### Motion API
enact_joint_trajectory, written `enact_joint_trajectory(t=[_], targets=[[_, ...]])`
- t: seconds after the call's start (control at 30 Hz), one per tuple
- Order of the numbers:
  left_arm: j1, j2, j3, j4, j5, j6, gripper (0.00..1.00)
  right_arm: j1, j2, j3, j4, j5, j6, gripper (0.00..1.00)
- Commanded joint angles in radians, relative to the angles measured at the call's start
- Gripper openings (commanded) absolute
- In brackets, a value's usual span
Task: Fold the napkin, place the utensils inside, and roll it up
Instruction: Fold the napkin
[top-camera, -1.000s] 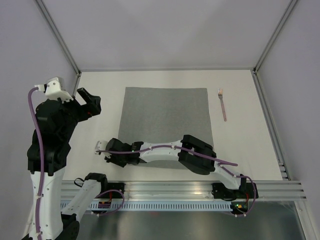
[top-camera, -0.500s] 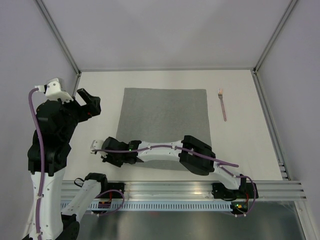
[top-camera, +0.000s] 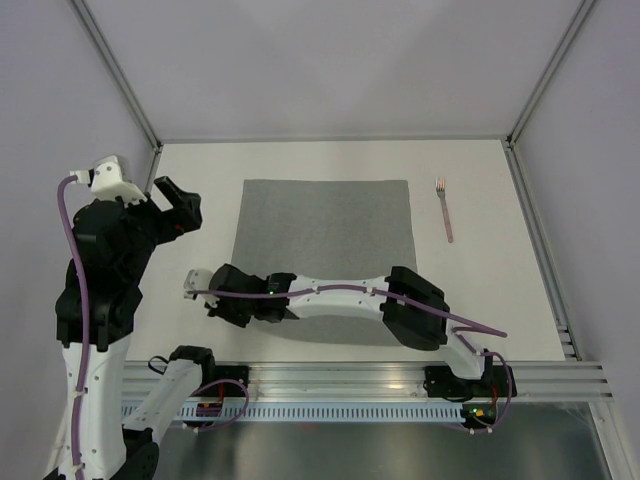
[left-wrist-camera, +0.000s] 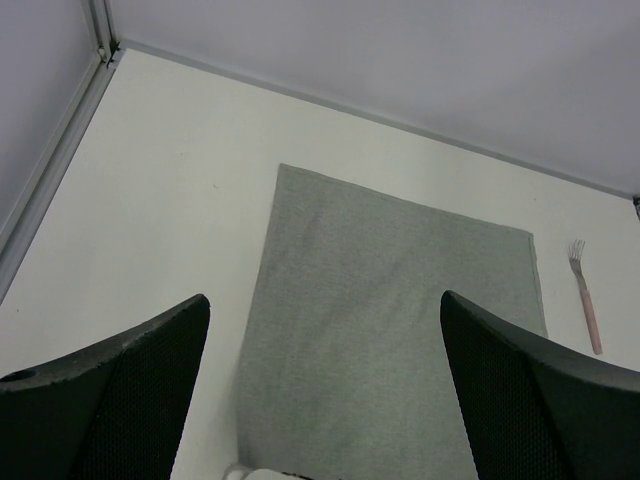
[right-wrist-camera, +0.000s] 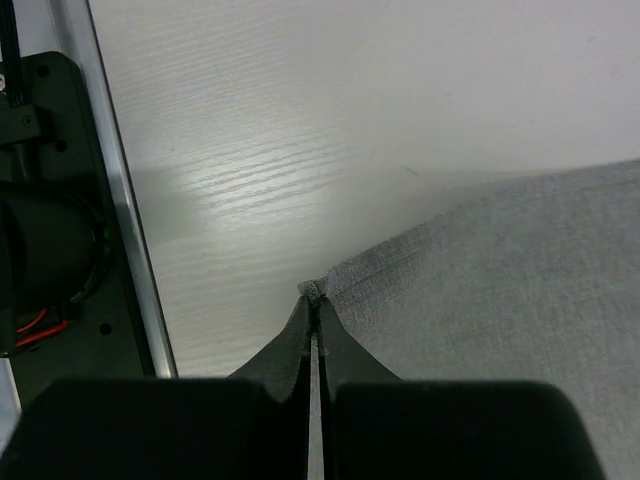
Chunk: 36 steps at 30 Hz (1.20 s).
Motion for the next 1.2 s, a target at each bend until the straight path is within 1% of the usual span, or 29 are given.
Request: enact_joint_trajectory(t=[0.0, 0.17, 0.27, 0.37, 0.47, 0.87, 1.17], targets=[[0.005, 0.012, 0.012, 0.014, 0.042, -0.046, 1.00, -0.063, -0.098, -0.027, -0.022, 0.037, -0.006, 0.01], [0.003, 0.024, 0.016, 0.034, 0.052, -0.051, 1.00, -0.151, -0.172, -0.091, -0.033, 0.032, -0.015, 0.00], [0.003, 0.037, 0.019, 0.046, 0.061, -0.054, 1.00, -0.235, -0.220, -0.139, -0.035, 0.036, -0.029, 0.00], [0.003, 0.052, 0.026, 0.061, 0.076, -0.057, 1.00, -0.291, -0.258, -0.180, -0.031, 0.042, -0.047, 0.00], [0.003, 0.066, 0.026, 0.075, 0.088, -0.062, 1.00, -0.385, -0.281, -0.203, -0.030, 0.043, -0.065, 0.00], [0.003, 0.099, 0.029, 0.104, 0.115, -0.063, 1.00, -0.642, -0.289, -0.232, 0.004, 0.045, -0.118, 0.00], [0.003, 0.115, 0.021, 0.121, 0.115, -0.066, 1.00, -0.786, -0.286, -0.269, 0.041, 0.029, -0.121, 0.00]])
